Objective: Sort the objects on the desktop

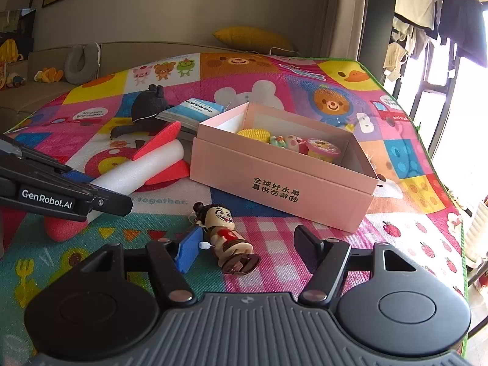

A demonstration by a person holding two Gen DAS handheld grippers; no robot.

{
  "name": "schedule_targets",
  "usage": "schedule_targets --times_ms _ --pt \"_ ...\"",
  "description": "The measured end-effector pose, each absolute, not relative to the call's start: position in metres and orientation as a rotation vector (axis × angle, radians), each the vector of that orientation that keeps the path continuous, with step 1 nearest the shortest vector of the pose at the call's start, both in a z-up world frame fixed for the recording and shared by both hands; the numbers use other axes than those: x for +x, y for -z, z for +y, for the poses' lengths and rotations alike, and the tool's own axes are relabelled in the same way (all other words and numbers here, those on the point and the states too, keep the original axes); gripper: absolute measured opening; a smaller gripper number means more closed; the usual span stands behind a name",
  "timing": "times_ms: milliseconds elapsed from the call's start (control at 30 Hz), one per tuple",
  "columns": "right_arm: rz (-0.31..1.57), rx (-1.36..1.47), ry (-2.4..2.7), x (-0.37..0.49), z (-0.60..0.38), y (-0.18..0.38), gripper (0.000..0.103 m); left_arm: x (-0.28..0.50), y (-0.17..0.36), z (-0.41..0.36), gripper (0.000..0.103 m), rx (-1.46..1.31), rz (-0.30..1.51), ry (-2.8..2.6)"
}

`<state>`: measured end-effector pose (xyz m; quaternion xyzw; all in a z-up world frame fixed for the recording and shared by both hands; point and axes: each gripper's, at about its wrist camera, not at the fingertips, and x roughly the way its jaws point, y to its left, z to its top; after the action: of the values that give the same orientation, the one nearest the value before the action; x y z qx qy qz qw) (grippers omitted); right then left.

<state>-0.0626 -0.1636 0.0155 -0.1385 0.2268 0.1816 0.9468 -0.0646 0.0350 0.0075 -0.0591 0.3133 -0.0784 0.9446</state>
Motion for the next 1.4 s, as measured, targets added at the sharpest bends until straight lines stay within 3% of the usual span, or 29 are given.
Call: schedule_targets --times_ms 133,300,400,467,500,700,833,1033,1100,1133,1167,1233,1300,1367,1400 --pt "0.499 -0.216 -0.348 -0.056 -0.172 -0.017 0.079 -0.076 -0.013 0.031 0.035 -0.142 0.654 0.185" --pt "0.469 -0.151 -0.327 -0.061 -0.184 -0.020 0.079 -0.090 -0.017 0.026 0.038 -0.087 0.669 0.272" --pt "0.483 -0.153 -0.335 -0.065 -0.184 -0.018 0.079 -0.096 -0.017 0.029 0.054 -0.026 0.659 0.252" --pt "0.499 -0.160 -0.333 -0.064 -0.182 -0.019 0.079 -0.095 -0.018 0.037 0.076 -0.001 0.649 0.205" --pt "0.511 -0.171 -0.333 -0.063 -0.180 -0.020 0.079 -0.094 -0.020 0.042 0.078 0.000 0.648 0.185" --pt "0.572 -0.229 -0.440 -0.048 -0.159 -0.020 0.075 -0.081 -0.028 0.068 0.076 -0.032 0.662 0.129" --pt "0.633 -0.264 -0.480 -0.038 -0.147 -0.019 0.029 -0.081 -0.031 0.064 0.080 -0.080 0.659 0.206" --pt "0.581 -0.264 -0.466 -0.058 -0.154 -0.035 0.030 -0.059 -0.028 0.036 0.081 0.030 0.664 0.204" --pt "0.553 -0.252 -0.441 -0.065 -0.159 -0.040 0.030 -0.043 -0.023 0.034 0.071 0.038 0.683 0.162" --pt "0.552 -0.237 -0.433 -0.067 -0.160 -0.042 0.030 -0.037 -0.021 0.036 0.056 0.024 0.697 0.157" --pt "0.565 -0.216 -0.433 -0.067 -0.161 -0.044 0.030 -0.033 -0.020 0.038 0.049 0.013 0.708 0.155" --pt "0.593 -0.172 -0.440 -0.065 -0.159 -0.045 0.030 -0.030 -0.019 0.043 0.050 0.011 0.714 0.146" --pt "0.606 -0.140 -0.447 -0.062 -0.156 -0.048 0.029 -0.036 -0.022 0.049 0.055 0.001 0.712 0.139" --pt "0.579 -0.141 -0.448 -0.062 -0.152 -0.051 0.030 -0.047 -0.027 0.057 0.084 -0.032 0.699 0.160" --pt "0.555 -0.150 -0.440 -0.062 -0.151 -0.052 0.030 -0.054 -0.029 0.060 0.090 -0.043 0.680 0.168"
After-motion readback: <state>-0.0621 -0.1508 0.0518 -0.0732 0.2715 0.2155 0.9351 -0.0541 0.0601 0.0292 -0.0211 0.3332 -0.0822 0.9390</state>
